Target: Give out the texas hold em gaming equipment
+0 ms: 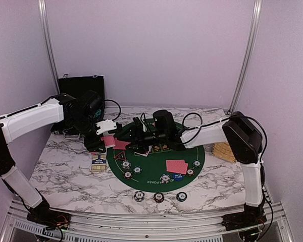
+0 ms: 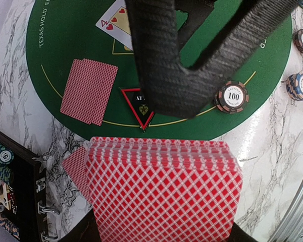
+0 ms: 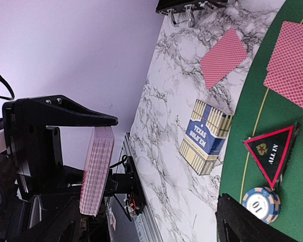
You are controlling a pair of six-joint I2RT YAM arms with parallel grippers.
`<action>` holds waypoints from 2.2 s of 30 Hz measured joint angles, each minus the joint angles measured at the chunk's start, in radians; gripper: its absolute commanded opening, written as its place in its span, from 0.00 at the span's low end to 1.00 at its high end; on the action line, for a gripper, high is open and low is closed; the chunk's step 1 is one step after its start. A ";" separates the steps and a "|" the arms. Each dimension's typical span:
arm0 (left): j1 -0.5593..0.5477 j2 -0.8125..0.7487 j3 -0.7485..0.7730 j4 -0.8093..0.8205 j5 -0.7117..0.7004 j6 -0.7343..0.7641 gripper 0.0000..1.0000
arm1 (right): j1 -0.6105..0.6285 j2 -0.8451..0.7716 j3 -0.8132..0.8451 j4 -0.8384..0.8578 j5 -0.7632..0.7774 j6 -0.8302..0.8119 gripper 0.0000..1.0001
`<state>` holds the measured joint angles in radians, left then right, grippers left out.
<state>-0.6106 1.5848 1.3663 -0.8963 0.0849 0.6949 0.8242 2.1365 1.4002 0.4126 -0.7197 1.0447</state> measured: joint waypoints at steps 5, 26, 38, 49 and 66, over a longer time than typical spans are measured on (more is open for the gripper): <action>-0.001 0.010 0.001 0.000 0.002 0.000 0.00 | 0.015 0.024 0.010 0.046 -0.021 0.040 0.90; -0.019 0.033 0.019 0.000 0.012 -0.014 0.00 | 0.072 0.174 0.174 0.142 -0.066 0.160 0.85; -0.021 0.033 0.028 -0.002 0.014 -0.015 0.00 | 0.084 0.232 0.220 0.196 -0.068 0.238 0.76; -0.021 0.033 0.027 -0.008 0.012 -0.014 0.00 | 0.078 0.212 0.204 0.171 -0.055 0.217 0.67; -0.027 0.033 0.027 -0.010 0.018 -0.014 0.00 | 0.057 0.129 0.121 0.147 -0.046 0.178 0.45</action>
<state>-0.6373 1.6176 1.3937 -0.9058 0.1032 0.6811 0.8814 2.2658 1.5215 0.5598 -0.7654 1.2228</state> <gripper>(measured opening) 0.634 0.482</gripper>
